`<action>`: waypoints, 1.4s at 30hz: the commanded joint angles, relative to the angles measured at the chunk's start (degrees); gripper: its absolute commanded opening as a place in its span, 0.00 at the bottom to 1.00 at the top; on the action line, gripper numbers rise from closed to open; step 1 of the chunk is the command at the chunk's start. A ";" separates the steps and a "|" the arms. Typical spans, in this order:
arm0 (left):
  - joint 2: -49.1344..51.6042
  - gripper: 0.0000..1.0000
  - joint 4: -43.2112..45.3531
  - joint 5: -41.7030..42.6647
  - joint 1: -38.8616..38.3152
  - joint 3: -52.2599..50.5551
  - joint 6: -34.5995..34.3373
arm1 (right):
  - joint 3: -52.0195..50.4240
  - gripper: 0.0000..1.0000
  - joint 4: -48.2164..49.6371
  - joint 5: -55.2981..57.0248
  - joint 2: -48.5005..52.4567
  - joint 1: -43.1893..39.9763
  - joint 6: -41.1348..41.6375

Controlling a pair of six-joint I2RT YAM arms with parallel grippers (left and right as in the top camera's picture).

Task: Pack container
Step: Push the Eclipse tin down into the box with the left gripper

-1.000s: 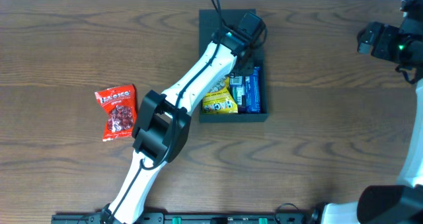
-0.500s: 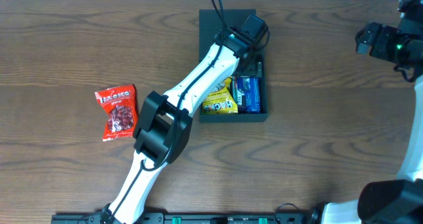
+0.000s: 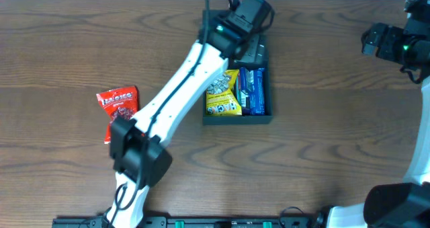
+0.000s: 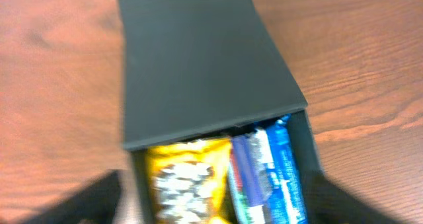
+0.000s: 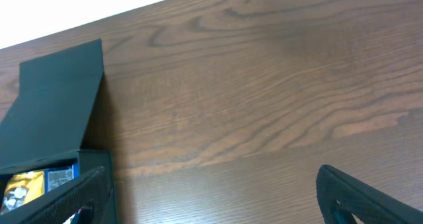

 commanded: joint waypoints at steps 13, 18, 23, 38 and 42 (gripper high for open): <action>12.87 0.06 -2.62 26.93 2.34 0.92 17.73 | -0.31 0.99 -0.96 -2.91 0.22 -0.52 -1.03; 16.15 0.06 -5.33 29.68 2.36 0.92 20.90 | -0.31 0.99 -1.11 -2.89 0.22 -0.52 -1.11; 16.81 0.06 -5.88 28.59 2.36 0.92 21.27 | -0.31 0.99 -0.81 -2.86 0.22 -0.52 -1.99; 12.31 0.06 -5.57 24.59 2.36 3.13 20.35 | -0.31 0.99 -0.74 -2.89 0.22 -0.52 -1.95; 12.79 0.06 -5.25 24.81 2.34 2.78 20.22 | -0.33 0.99 -0.98 -2.91 0.22 -0.52 -1.92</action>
